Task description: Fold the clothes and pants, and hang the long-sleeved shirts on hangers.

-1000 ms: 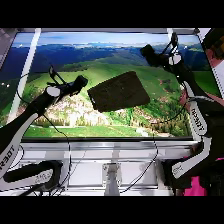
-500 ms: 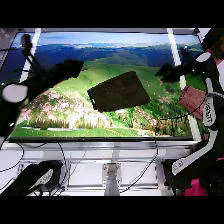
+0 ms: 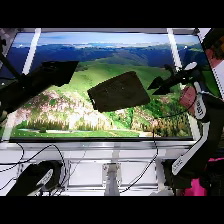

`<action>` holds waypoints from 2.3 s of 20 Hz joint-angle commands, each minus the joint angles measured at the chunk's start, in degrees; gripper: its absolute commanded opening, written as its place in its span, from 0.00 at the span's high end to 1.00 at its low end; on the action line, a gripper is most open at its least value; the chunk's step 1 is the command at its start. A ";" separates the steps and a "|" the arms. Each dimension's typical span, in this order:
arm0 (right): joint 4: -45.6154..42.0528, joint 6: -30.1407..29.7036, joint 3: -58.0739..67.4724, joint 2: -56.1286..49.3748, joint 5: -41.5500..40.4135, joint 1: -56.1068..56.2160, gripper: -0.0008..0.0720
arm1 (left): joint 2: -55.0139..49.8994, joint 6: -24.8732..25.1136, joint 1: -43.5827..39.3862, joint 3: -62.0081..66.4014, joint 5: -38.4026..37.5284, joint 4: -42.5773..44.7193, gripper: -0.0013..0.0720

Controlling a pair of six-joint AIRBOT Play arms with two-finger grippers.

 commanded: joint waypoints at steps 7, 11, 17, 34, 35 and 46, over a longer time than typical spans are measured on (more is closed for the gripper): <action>0.59 -0.83 0.07 -6.10 -0.85 8.22 0.15 | 0.48 -0.04 0.04 0.04 -0.35 -0.11 0.33; 0.50 -0.90 0.66 -6.34 -1.73 12.15 0.67 | 0.48 -0.04 0.04 0.04 -0.39 -0.13 0.33; -5.01 10.49 11.78 -1.68 -0.39 8.63 0.97 | 0.48 -0.07 0.02 0.04 -3.80 -1.16 0.33; -7.30 11.58 20.04 10.78 2.05 -29.77 0.97 | 0.33 -0.04 0.04 -0.04 -3.76 -5.20 0.33; -6.78 11.58 20.06 11.39 2.25 -31.50 0.97 | 0.33 -0.04 0.04 -0.04 -3.74 -5.20 0.33; -19.76 13.64 18.62 16.65 15.43 -49.81 0.97 | 0.33 -0.02 0.04 -0.02 -3.74 -5.20 0.33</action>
